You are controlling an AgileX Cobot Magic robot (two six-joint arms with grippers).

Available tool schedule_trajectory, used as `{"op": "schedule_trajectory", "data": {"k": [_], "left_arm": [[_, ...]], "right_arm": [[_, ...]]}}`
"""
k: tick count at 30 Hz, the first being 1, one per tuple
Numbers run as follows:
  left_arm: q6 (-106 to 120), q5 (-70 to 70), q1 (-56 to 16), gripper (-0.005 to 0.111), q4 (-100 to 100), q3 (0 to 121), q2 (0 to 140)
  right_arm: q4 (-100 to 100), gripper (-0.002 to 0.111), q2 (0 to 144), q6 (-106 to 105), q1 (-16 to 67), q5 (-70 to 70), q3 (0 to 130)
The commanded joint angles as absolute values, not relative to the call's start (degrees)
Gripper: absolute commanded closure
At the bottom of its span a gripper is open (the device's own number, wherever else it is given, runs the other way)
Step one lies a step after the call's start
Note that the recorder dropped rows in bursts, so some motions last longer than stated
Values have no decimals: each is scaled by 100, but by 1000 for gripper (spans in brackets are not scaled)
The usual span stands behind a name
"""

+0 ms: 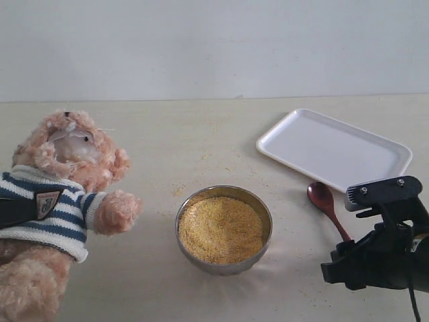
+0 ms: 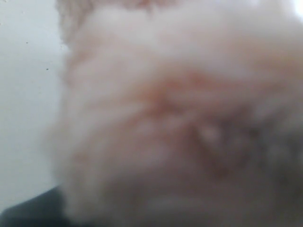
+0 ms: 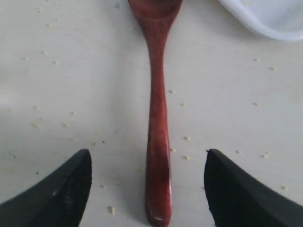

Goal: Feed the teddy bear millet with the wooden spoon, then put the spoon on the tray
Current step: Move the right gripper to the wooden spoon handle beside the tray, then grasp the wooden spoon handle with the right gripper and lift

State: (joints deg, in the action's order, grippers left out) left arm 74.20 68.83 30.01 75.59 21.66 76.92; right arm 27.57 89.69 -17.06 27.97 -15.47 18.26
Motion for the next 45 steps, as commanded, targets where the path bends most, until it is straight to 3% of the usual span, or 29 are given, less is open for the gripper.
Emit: {"op": "schedule_trajectory", "data": {"k": [1,21,23,27,30,36,41,45], "left_arm": [[7470,6996,3014,102,7691,2133,7632],[7470,6996,3014,102,7691,2133,7632],[7470,6996,3014,102,7691,2133,7632],[7470,6996,3014,102,7691,2133,7632],[7470,6996,3014,102,7691,2133,7632],[7470,6996,3014,102,7691,2133,7632],[7470,6996,3014,102,7691,2133,7632],[7470,6996,3014,102,7691,2133,7632]], "right_arm": [[2729,42,8930,-1810,2849,-1745,1798],[2970,43,9672,-1835,2850,-1604,2123],[3038,48,9672,-1847,2850,-1524,2123],[3182,83,9672,-1847,2850,-1174,2123],[3205,97,9625,-1867,2850,-1142,2123],[3231,99,8701,-2358,2850,-607,2142],[2679,99,7957,-2487,2850,1209,2824],[-1391,99,7754,583,2850,3345,3989]]}}
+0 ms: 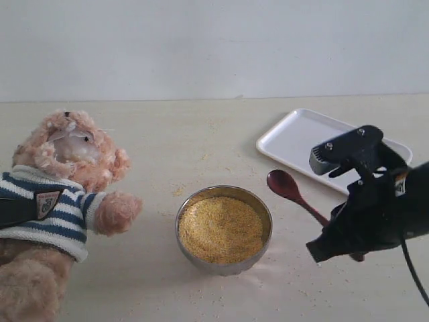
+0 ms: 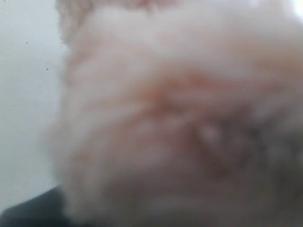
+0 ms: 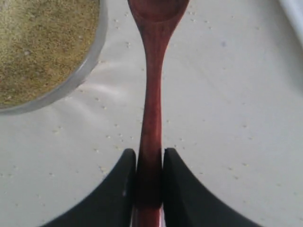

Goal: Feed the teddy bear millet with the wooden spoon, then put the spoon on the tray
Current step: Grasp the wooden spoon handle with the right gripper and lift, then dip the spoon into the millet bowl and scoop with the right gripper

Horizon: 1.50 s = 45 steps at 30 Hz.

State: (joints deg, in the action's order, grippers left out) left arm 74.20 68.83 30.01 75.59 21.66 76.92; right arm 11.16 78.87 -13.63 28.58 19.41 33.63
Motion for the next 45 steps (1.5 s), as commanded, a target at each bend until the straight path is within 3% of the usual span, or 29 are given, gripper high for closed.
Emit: {"op": "schedule_trajectory", "data": {"k": [1,7,12,17,29,45], "left_arm": [[7470,6996,3014,102,7691,2133,7632],[7470,6996,3014,102,7691,2133,7632],[7470,6996,3014,102,7691,2133,7632],[7470,6996,3014,102,7691,2133,7632],[7470,6996,3014,102,7691,2133,7632],[7470,6996,3014,102,7691,2133,7632]], "right_arm": [[-2513,99,7709,1004,2861,4185,4294],[-2211,99,6913,187,3108,4620,4648],[-3495,99,7212,598,5095,5715,5016],[-4259,99,8140,843,5940,6566,5586],[-4270,99,9285,873,6584,6995,6164],[-4749,99,10073,736,6635,6996,6177]]}}
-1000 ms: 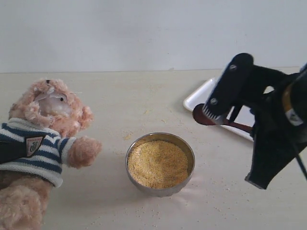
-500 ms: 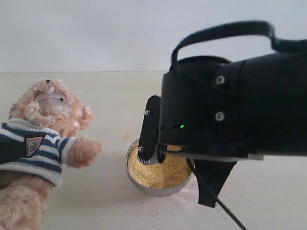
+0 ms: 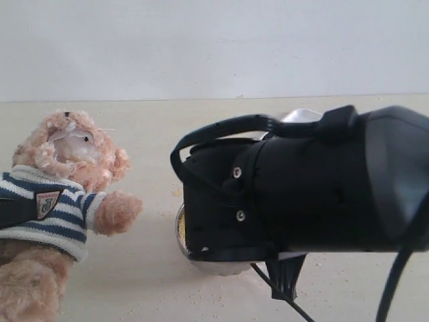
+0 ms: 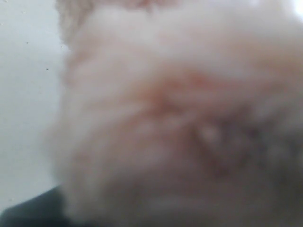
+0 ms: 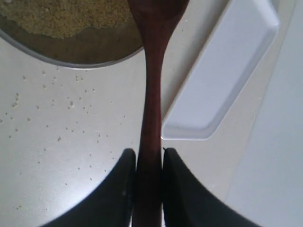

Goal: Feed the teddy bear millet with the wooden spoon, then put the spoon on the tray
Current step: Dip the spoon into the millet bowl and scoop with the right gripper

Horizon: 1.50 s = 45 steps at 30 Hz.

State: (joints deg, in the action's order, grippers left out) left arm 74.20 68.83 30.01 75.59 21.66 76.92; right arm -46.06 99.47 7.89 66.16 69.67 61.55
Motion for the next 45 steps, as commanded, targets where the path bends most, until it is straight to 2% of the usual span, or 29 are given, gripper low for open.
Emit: {"op": "schedule_trajectory", "data": {"k": [1,37,45], "left_arm": [[7470,6996,3014,102,7691,2133,7632],[7470,6996,3014,102,7691,2133,7632],[7470,6996,3014,102,7691,2133,7632]], "right_arm": [[-4781,99,10127,736,6635,6996,6177],[-4071,99,9789,1671,6796,6575,6191],[-3128,99,9462,1855,6509,6207,6191]]}}
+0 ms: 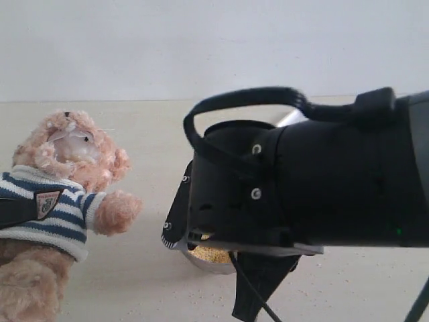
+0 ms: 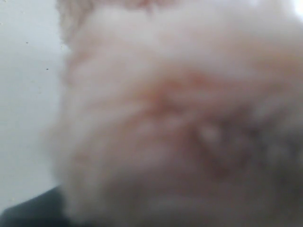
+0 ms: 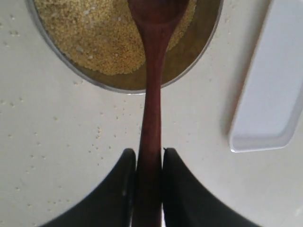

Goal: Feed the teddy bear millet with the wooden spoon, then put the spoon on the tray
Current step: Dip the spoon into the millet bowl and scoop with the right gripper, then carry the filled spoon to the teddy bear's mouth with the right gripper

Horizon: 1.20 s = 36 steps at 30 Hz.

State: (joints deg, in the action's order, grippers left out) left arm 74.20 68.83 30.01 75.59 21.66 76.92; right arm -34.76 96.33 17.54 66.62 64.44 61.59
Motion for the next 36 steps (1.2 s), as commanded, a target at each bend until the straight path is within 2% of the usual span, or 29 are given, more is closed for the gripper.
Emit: {"op": "schedule_trajectory", "data": {"k": [1,9,14,32,36], "left_arm": [[7470,6996,3014,102,7691,2133,7632],[7470,6996,3014,102,7691,2133,7632],[7470,6996,3014,102,7691,2133,7632],[7470,6996,3014,102,7691,2133,7632],[7470,6996,3014,102,7691,2133,7632]], "right_arm": [[-3046,99,9379,1914,6474,6053,6191],[-1850,99,8886,1881,5876,5291,6118],[-932,99,8512,1210,5433,5375,6118],[-382,99,8061,452,5445,5904,6129],[-369,99,8061,263,5445,6237,6450]]}}
